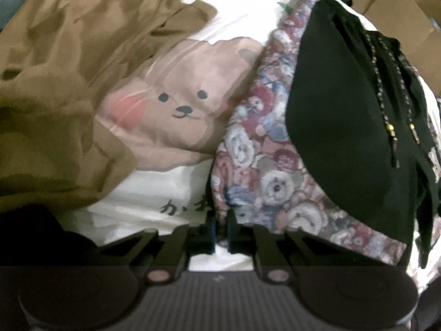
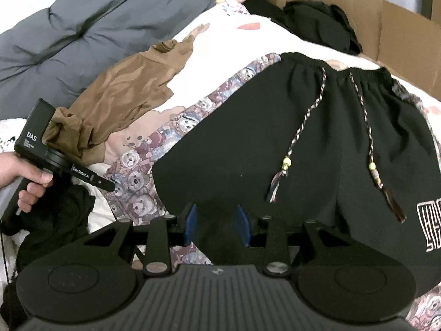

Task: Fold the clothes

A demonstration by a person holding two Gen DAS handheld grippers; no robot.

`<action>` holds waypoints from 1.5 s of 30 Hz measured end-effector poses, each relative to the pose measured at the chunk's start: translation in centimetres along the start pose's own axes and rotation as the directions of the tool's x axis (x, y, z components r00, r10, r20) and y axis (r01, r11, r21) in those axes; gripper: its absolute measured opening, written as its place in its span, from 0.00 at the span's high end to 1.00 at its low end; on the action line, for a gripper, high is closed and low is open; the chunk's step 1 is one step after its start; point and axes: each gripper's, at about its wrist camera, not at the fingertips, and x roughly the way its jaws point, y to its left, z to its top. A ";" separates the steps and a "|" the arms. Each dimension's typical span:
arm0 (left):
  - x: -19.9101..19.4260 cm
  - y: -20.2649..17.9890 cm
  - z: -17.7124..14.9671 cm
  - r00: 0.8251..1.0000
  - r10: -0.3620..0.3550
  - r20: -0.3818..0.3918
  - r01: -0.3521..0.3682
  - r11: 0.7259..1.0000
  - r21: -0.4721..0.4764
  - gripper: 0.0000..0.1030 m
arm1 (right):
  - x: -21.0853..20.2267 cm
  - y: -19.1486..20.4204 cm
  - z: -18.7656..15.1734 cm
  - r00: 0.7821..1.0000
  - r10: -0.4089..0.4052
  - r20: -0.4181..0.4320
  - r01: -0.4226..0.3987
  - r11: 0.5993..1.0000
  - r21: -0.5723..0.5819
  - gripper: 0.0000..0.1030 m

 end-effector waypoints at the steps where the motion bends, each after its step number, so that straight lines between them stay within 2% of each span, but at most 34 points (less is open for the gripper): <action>1: -0.3 -0.1 0.1 1.000 -0.009 0.005 0.009 1.000 0.005 0.93 | 0.0 0.1 0.1 1.000 0.002 -0.003 -0.002 1.000 -0.004 0.64; 8: -2.9 -0.3 2.5 0.995 -0.093 0.042 0.094 0.996 -0.012 0.93 | 0.6 1.7 0.6 1.000 0.008 -0.018 -0.009 0.999 -0.041 0.64; 12: -4.0 -0.1 4.2 0.992 -0.126 0.024 0.126 0.992 -0.017 0.93 | 1.0 3.6 1.0 0.999 0.050 -0.006 -0.050 0.997 -0.064 0.64; 17: -5.2 -0.5 4.7 0.984 -0.172 0.038 0.172 0.985 -0.017 0.93 | 1.4 6.0 1.8 0.995 0.095 0.022 -0.093 0.991 -0.096 0.49; 21: -5.5 -1.5 5.1 0.978 -0.207 0.039 0.207 0.978 -0.003 0.93 | 1.8 8.6 2.7 0.994 0.094 0.061 -0.083 0.983 -0.164 0.39; 23: -5.8 -1.8 5.3 0.974 -0.224 0.040 0.224 0.975 0.005 0.93 | 2.3 10.0 3.1 0.993 0.090 0.075 -0.074 0.977 -0.201 0.37; 25: -6.3 -2.1 5.5 0.964 -0.265 0.038 0.265 0.964 0.014 0.93 | 3.0 11.2 3.6 0.993 0.093 0.076 -0.073 0.969 -0.234 0.33; 29: -7.2 -2.2 5.9 0.952 -0.302 0.050 0.301 0.953 0.017 0.93 | 4.4 13.0 4.2 0.992 0.108 0.070 -0.087 0.963 -0.253 0.31; 45: -8.0 -4.5 6.4 0.911 -0.410 0.040 0.409 0.912 0.035 0.94 | 5.3 14.2 5.1 0.996 0.022 0.090 0.004 0.960 -0.280 0.32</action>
